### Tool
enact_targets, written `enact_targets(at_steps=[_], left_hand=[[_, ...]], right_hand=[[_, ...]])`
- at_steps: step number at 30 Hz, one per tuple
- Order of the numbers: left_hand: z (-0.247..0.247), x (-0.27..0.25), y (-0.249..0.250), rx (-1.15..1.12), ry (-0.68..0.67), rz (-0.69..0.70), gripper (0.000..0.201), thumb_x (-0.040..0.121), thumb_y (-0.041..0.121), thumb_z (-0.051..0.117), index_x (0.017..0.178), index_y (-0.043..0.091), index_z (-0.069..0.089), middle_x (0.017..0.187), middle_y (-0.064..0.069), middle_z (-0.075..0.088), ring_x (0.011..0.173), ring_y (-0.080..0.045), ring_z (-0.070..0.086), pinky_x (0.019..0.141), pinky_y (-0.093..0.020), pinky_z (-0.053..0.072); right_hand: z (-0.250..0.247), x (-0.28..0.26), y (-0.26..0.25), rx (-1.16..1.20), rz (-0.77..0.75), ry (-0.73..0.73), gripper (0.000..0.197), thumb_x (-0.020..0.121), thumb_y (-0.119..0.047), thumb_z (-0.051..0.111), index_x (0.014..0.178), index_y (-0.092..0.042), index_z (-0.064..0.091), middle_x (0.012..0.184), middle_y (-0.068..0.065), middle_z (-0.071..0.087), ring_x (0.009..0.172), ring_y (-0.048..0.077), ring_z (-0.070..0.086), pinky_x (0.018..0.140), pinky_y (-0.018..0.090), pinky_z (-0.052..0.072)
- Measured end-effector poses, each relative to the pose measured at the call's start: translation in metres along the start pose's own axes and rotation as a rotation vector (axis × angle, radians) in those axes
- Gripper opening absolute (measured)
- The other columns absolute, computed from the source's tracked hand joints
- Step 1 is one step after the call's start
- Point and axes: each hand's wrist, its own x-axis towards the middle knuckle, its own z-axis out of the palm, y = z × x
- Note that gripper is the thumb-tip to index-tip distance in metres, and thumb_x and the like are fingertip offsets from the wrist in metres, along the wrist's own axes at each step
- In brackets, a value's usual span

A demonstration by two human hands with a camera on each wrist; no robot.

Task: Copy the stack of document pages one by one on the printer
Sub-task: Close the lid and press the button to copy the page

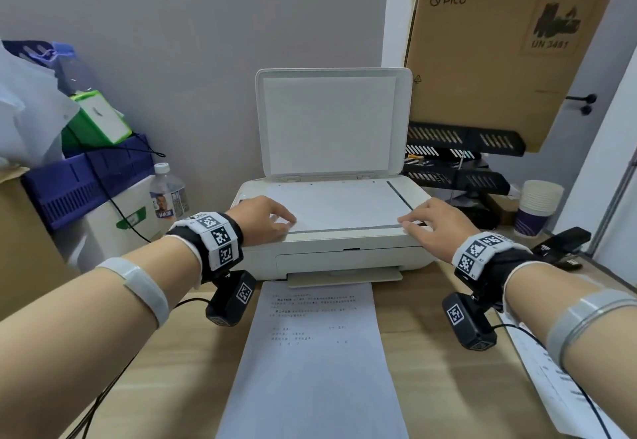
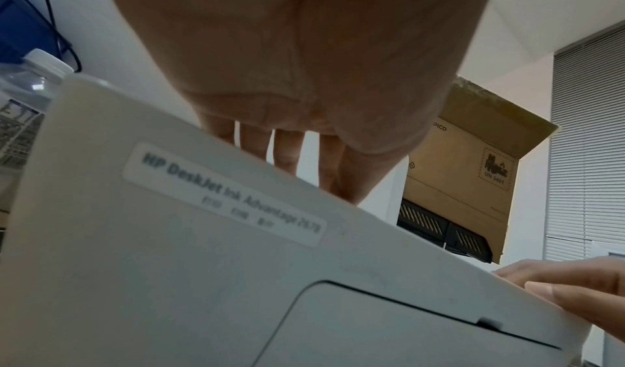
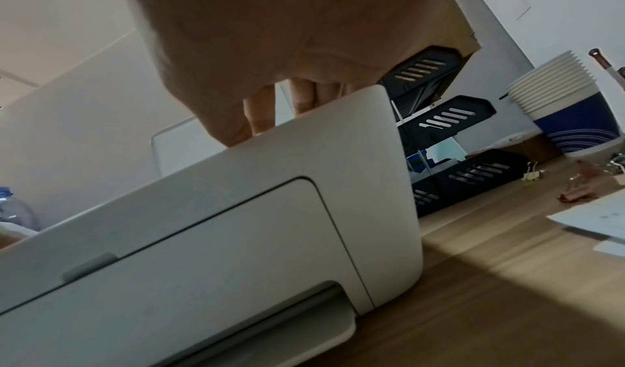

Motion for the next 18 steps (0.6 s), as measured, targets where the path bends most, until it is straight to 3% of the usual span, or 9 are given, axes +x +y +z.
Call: enact_targets(at_steps=[3, 7, 12, 18], left_hand=[[0.0, -0.001, 0.003, 0.018, -0.002, -0.018, 0.028, 0.09, 0.037, 0.058, 0.115, 0.044, 0.067, 0.123, 0.011, 0.065, 0.118, -0.011, 0.057, 0.101, -0.03, 0.046], [0.001, -0.004, 0.005, 0.017, -0.013, -0.011, 0.033, 0.094, 0.03, 0.054, 0.126, 0.038, 0.062, 0.123, 0.009, 0.065, 0.107, -0.008, 0.058, 0.09, -0.024, 0.043], [0.003, -0.001, -0.002, 0.075, 0.021, -0.067, 0.043, 0.092, 0.036, 0.058, 0.134, 0.025, 0.055, 0.136, -0.001, 0.057, 0.123, -0.019, 0.054, 0.099, -0.03, 0.043], [-0.001, -0.003, -0.004, 0.091, -0.017, -0.082, 0.039, 0.092, 0.038, 0.056, 0.13, 0.03, 0.06, 0.137, 0.001, 0.058, 0.124, -0.019, 0.053, 0.104, -0.034, 0.043]], right_hand=[[0.0, -0.007, 0.005, 0.05, -0.016, 0.031, 0.028, 0.095, -0.041, 0.056, 0.114, -0.029, 0.072, 0.12, -0.009, 0.065, 0.116, 0.01, 0.056, 0.097, 0.021, 0.037], [-0.002, -0.013, 0.009, 0.064, 0.035, 0.039, 0.04, 0.093, -0.045, 0.059, 0.125, -0.022, 0.065, 0.126, -0.009, 0.062, 0.119, 0.013, 0.055, 0.1, 0.024, 0.038], [-0.002, -0.017, 0.013, 0.092, 0.025, 0.045, 0.036, 0.093, -0.045, 0.06, 0.12, -0.022, 0.068, 0.123, -0.009, 0.064, 0.119, 0.013, 0.055, 0.1, 0.024, 0.037], [-0.002, -0.019, 0.012, 0.071, 0.017, 0.039, 0.038, 0.095, -0.044, 0.058, 0.124, -0.022, 0.066, 0.129, -0.008, 0.062, 0.123, 0.013, 0.053, 0.1, 0.022, 0.033]])
